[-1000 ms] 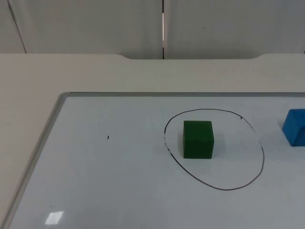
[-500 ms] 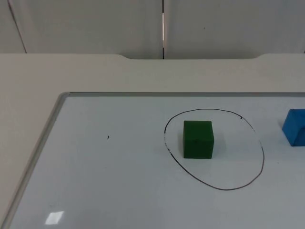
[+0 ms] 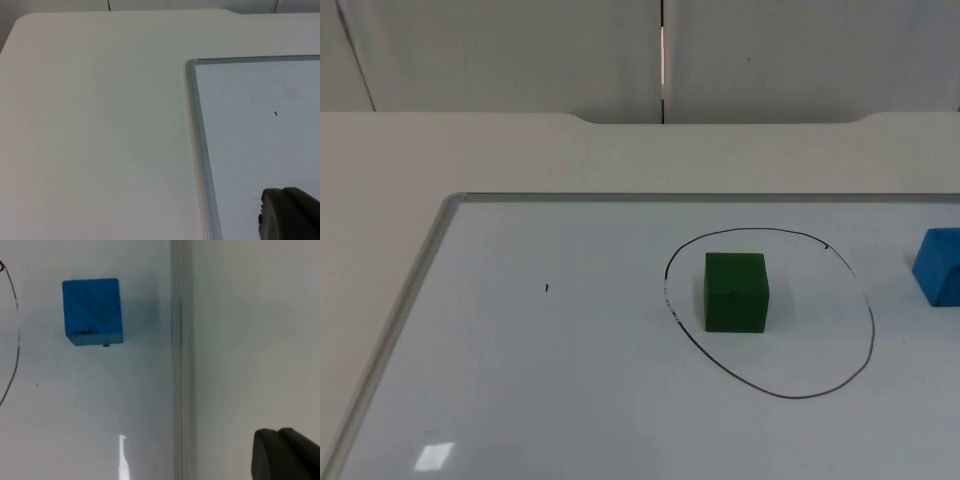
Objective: Push the two cubes into the marked area.
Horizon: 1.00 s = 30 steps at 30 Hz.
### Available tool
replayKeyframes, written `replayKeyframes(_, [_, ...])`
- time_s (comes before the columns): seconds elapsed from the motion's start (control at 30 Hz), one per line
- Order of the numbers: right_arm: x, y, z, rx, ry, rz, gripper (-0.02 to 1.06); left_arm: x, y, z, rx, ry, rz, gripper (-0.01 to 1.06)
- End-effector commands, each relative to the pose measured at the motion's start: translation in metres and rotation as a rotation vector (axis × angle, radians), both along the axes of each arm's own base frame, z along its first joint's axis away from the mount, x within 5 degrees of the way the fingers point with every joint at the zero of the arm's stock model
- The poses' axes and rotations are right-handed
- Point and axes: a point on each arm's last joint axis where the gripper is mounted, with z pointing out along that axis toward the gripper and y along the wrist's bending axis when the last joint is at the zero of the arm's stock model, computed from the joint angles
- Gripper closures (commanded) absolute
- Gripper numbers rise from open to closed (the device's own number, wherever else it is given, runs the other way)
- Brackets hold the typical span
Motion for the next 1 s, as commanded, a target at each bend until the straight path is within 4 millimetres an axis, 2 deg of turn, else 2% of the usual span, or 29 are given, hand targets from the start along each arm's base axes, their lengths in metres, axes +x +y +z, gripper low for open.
replayKeyframes(0.0, [0.013,0.0,-0.005,0.004,-0.018,0.011,1.05,0.001,0.001,-0.001,0.008,-0.006,0.006,1.05])
replayKeyframes(0.1, [0.034,0.001,-0.025,0.006,0.092,0.002,1.05,0.001,0.001,-0.001,0.008,-0.006,0.006,1.05])
replayKeyframes(0.13, [0.034,0.001,-0.025,0.006,0.092,0.002,1.05,0.001,0.001,-0.001,0.008,-0.006,0.006,1.05])
replayKeyframes(0.2, [0.049,0.001,-0.035,0.008,0.117,0.0,1.05,0.001,0.001,-0.001,0.008,-0.006,0.006,1.05])
replayKeyframes(0.27, [0.061,0.003,-0.041,0.026,0.086,0.004,1.05,0.001,0.001,-0.001,0.008,-0.006,0.006,1.05])
replayKeyframes(0.33, [0.065,0.004,-0.043,0.031,0.075,0.005,1.05,0.001,0.001,-0.001,0.008,-0.006,0.006,1.05])
replayKeyframes(0.43, [0.081,0.006,-0.058,0.05,0.021,0.022,1.05,0.001,0.0,-0.001,-0.001,-0.006,0.0,1.05])
replayKeyframes(0.77, [0.109,0.01,-0.1,0.08,-0.025,0.047,1.05,0.001,0.0,-0.001,-0.001,-0.006,0.0,1.05])
replayKeyframes(0.87, [0.116,0.011,-0.109,0.079,-0.011,0.049,1.05,0.001,0.0,-0.001,-0.001,-0.006,0.0,1.05])
replayKeyframes(0.97, [0.126,0.011,-0.127,0.08,0.022,0.049,1.05,0.001,0.0,-0.001,-0.001,-0.006,0.0,1.05])
